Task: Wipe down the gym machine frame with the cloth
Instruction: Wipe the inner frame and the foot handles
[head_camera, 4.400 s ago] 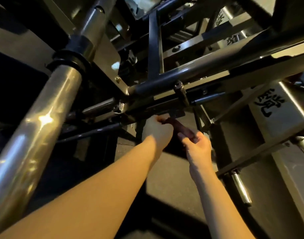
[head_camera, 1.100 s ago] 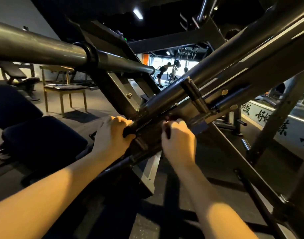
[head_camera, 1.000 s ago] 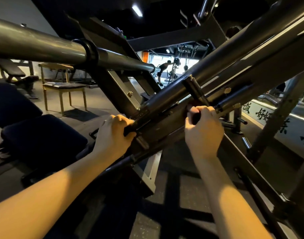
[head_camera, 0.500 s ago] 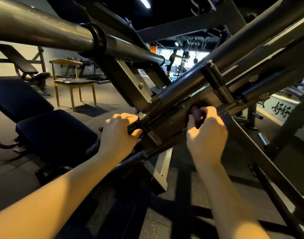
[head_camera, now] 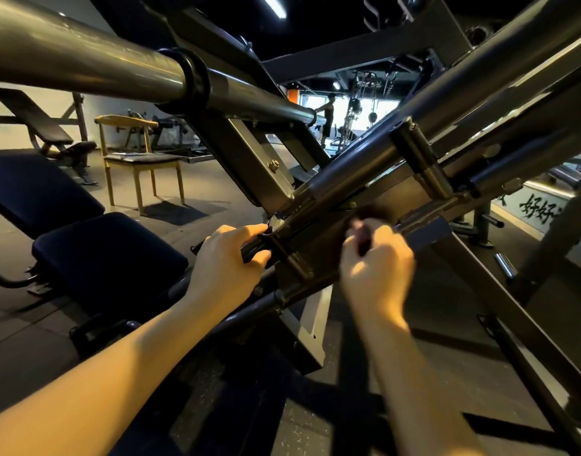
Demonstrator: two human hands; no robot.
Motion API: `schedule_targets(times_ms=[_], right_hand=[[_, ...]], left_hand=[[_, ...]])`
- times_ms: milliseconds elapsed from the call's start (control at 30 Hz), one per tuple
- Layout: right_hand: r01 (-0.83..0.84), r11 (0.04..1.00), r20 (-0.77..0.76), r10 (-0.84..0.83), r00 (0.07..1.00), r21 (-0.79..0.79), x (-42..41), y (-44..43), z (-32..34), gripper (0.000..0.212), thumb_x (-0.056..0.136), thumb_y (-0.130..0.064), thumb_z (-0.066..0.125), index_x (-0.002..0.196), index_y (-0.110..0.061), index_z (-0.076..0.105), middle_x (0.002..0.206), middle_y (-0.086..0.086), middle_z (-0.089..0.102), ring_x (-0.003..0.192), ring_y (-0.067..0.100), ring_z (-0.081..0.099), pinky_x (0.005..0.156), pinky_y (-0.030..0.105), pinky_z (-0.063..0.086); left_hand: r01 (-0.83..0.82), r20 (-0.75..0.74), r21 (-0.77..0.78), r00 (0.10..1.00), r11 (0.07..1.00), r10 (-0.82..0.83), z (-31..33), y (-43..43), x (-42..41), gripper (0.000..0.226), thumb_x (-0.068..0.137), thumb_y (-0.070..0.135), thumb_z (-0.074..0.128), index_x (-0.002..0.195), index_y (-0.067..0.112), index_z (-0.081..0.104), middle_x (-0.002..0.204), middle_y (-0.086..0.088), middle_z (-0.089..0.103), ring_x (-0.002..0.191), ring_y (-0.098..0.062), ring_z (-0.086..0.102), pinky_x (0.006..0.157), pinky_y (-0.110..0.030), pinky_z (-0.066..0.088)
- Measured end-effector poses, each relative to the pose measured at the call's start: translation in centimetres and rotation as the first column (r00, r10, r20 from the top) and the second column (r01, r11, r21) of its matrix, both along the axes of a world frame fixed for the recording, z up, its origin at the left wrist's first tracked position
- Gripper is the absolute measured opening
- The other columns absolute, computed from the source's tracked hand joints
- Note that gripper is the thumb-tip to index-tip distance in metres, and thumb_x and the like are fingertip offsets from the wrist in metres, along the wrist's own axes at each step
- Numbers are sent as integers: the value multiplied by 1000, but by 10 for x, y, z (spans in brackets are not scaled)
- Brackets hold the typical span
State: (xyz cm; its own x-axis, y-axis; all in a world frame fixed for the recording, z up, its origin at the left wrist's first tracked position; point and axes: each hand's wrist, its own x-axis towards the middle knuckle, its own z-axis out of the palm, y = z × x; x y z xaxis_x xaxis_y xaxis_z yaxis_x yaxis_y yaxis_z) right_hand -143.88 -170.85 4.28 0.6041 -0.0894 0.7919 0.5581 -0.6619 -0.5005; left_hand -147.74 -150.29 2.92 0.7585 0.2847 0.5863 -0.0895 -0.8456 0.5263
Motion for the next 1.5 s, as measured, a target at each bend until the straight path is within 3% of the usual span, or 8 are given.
schedule_targets(times_ms=[167,333,500,733,933,1067,1167,1500], right_hand=[[-229,926,-375,106,921,-301,-7,26,-14,16,102,-31,55,115,-25,62,108,-3,63,99,15,65,87,31,54],[-21,1000,-41,21,999,9,3,2,13,17,99,-25,63,115,-19,63,96,-12,56,89,3,58,77,19,48],[-242,924,-303,149,941,-296,-2,43,-18,16,103,-32,54,115,-25,61,110,-4,64,96,14,65,86,34,56],[-38,998,-40,40,998,43,-1,0,9,30,98,-24,65,127,-17,57,107,-3,68,103,11,66,86,31,58],[-173,985,-112,171,979,-10,4,56,-56,20,100,-30,58,119,-28,58,103,-10,67,98,9,69,91,37,58],[-213,974,-92,206,974,-83,4,64,-88,13,98,-24,64,110,-24,66,102,-9,69,86,-3,62,75,5,46],[-257,939,-103,239,965,-227,-4,60,-109,16,96,-22,65,112,-25,68,105,-8,66,91,4,63,81,24,56],[-104,994,-61,103,993,-11,-3,104,-121,18,96,-24,68,114,-25,70,107,-10,69,93,-5,60,84,17,53]], left_hand=[[15,-47,18,999,1000,-14,7,4,2,51,97,28,67,145,33,52,131,0,64,114,-12,63,92,-24,46],[8,-38,-12,999,1000,-8,3,-1,-2,52,97,25,67,147,31,51,136,-1,61,121,-15,60,92,-22,40],[0,-45,-1,999,1000,0,5,0,0,54,96,27,68,147,32,50,137,0,61,124,-15,59,94,-23,40],[37,-21,-39,999,999,-38,0,3,-2,56,96,26,69,148,35,48,136,0,60,121,-14,58,97,-27,46],[92,-6,-28,996,995,-92,-12,13,-5,62,95,25,69,151,34,43,141,2,56,125,-13,57,97,-24,45],[80,-22,1,997,997,-80,-32,25,-10,60,96,27,67,152,25,45,139,-1,58,107,-7,62,91,-24,55],[92,-43,22,995,996,-91,-50,33,-16,62,96,24,68,153,29,44,151,0,50,107,4,53,88,-9,42],[91,-53,-8,994,996,-92,-110,54,-6,59,92,26,72,145,37,50,136,16,47,120,3,36,103,-24,34]])
